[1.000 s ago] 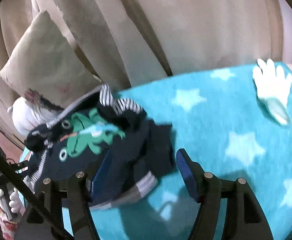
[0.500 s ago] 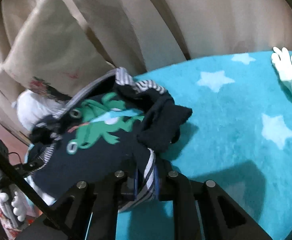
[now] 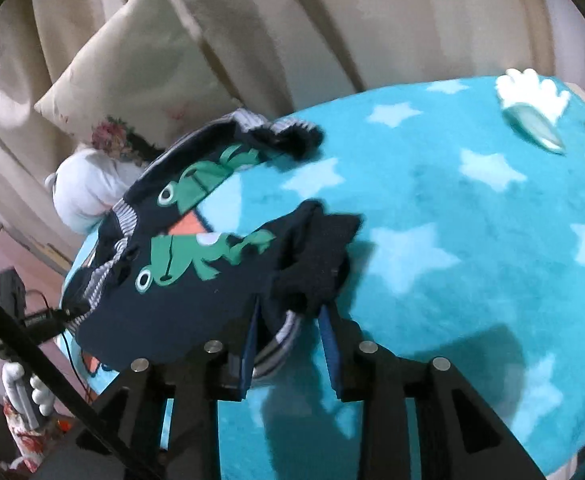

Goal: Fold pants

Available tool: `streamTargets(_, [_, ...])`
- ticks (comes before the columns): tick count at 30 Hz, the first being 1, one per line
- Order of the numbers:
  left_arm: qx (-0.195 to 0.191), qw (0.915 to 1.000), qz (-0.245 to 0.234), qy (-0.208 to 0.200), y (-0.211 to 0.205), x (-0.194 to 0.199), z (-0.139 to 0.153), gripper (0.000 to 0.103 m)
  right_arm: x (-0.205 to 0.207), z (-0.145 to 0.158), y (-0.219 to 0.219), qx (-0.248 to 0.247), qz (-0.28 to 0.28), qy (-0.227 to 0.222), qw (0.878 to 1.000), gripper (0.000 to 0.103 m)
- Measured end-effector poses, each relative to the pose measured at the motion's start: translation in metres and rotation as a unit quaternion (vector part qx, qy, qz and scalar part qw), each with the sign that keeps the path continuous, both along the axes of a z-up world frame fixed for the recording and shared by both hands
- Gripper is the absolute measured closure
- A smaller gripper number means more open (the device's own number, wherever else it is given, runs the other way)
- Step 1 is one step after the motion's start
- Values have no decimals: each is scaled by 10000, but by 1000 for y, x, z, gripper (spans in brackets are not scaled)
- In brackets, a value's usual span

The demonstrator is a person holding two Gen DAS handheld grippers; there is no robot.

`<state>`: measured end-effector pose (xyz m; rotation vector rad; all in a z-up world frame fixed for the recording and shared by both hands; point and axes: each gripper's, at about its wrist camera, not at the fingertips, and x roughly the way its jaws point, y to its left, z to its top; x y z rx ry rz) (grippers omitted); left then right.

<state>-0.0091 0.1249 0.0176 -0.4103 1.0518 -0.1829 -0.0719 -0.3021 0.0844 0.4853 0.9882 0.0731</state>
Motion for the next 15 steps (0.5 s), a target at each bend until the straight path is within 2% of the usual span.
streamTargets(3, [-123, 9994, 137, -296, 14, -14, 9, 62, -2, 32, -11, -377, -84, -488, 9981, 34])
streamTargets(4, [-157, 9988, 219, -397, 20, -19, 12, 60, 4, 48, -7, -654, 29, -752, 9950, 32])
streamTargets(7, [-98, 9976, 409, -545, 29, -26, 20, 59, 32, 62, 17, -1616, 598, -1002, 9799, 31])
streamTargets(8, [-112, 9973, 441, -579, 32, -27, 22, 59, 51, 58, 33, -2146, 945, -998, 9670, 31])
streamTargets(9, [-130, 9970, 469, -596, 34, -29, 23, 58, 60, 55, 41, -2387, 1105, -993, 9597, 31])
streamTargets(11, [-130, 9968, 524, -596, 37, -29, 23, 58, 89, 36, 61, -3100, 1513, -937, 9339, 31])
streamTargets(14, [-154, 9965, 625, -530, 43, -30, 21, 57, 122, 8, 75, -3593, 1912, -775, 9101, 33])
streamTargets(15, [-179, 9963, 671, -502, 46, -29, 19, 57, 132, -1, 78, -3725, 1979, -700, 9040, 40])
